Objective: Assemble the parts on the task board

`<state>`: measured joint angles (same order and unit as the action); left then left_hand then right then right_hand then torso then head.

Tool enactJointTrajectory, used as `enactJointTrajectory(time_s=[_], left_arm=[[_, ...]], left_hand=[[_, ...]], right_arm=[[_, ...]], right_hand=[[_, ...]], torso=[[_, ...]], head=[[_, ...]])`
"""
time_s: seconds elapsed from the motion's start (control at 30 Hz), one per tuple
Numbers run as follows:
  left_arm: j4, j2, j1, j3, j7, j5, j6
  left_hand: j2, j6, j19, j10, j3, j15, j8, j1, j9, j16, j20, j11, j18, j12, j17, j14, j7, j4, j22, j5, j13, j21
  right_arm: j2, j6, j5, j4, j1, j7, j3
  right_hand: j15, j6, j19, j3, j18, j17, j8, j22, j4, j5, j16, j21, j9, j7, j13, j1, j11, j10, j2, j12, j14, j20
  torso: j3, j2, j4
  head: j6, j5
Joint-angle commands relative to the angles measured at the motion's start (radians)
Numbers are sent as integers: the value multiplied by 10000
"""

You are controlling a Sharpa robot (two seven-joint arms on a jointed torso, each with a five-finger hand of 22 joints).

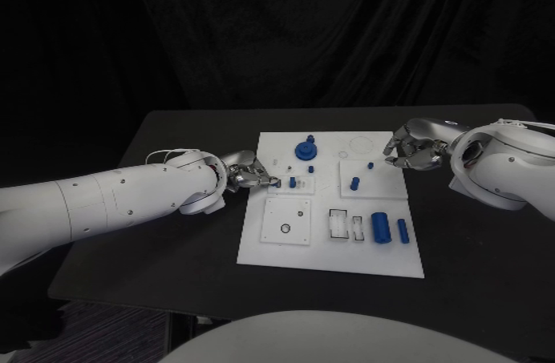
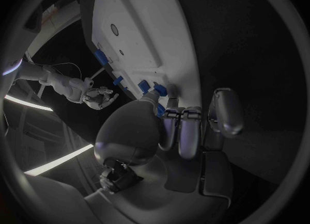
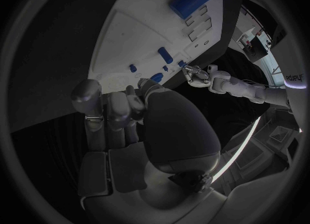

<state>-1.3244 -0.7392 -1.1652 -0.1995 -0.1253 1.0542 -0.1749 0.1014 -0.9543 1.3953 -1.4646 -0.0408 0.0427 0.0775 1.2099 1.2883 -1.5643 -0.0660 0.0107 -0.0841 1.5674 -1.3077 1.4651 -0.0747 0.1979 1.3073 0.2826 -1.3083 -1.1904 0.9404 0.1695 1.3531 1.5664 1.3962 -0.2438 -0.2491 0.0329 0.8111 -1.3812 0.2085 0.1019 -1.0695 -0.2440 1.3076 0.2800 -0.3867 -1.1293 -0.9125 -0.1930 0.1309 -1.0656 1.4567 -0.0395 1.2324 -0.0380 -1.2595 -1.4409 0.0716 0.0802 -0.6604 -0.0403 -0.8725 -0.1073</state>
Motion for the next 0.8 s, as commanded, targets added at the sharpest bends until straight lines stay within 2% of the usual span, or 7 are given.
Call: enactJointTrajectory(time_s=[0.03, 0.27, 0.53, 0.8], left_arm=[[43, -8, 129, -118, -226, 4, 623], [68, -19, 132, -118, -46, 4, 480], [64, -61, 136, -118, 404, 4, 114], [-24, -174, 142, -118, 912, 3, -337]], left_hand=[[-105, -63, -33, -1062, -312, 53, -58, 251, -1358, -65, 26, -93, -35, 34, -2631, 1056, 42, -179, 1480, 232, -2625, 69], [-394, -206, -28, -1031, -1120, 103, 26, 495, -1371, -65, 71, -156, -29, 3, -2631, 1056, 115, -612, 1490, 652, -2606, 43], [-900, -546, -16, -983, -2344, 167, 235, 240, -1261, -65, 131, -245, 8, -46, -2631, 1056, 233, -1002, 1539, 976, -2577, -89], [-1251, -704, -81, -890, -3305, 165, 476, 18, -1013, -65, 131, -266, 48, -143, -2631, 1056, 281, -1280, 1589, 969, -2520, -213]], right_arm=[[1, -154, 27, -16, -31, -172, 6], [-6, -185, 27, -25, -40, -170, 6], [-1, -189, 26, -29, -46, -169, 6], [8, -207, 26, -26, -47, -177, 6]], right_hand=[[-12, 58, 46, 55, 154, 9, -40, 989, -23, -33, 53, 66, -13, 3, 8, 42, -21, -48, 79, 70, 28, 21], [-14, 73, 56, 70, 159, 36, -49, 980, -28, -34, 80, 105, -16, 1, 39, 53, -17, -74, 91, 92, 42, 24], [-12, 74, 63, 77, 163, 45, -50, 974, -35, -34, 90, 131, -16, -1, 51, 63, -8, -86, 89, 101, 47, 25], [1, 73, 71, 99, 170, 68, -52, 968, -64, -32, 114, 163, -15, -12, 68, 102, 16, -107, 81, 117, 62, 22]], torso=[[-5, -4, -3], [-7, -2, -3], [-8, -4, 2], [-1, -2, 9]], head=[[-2, -16], [-2, -25], [-2, -36], [-2, -42]])
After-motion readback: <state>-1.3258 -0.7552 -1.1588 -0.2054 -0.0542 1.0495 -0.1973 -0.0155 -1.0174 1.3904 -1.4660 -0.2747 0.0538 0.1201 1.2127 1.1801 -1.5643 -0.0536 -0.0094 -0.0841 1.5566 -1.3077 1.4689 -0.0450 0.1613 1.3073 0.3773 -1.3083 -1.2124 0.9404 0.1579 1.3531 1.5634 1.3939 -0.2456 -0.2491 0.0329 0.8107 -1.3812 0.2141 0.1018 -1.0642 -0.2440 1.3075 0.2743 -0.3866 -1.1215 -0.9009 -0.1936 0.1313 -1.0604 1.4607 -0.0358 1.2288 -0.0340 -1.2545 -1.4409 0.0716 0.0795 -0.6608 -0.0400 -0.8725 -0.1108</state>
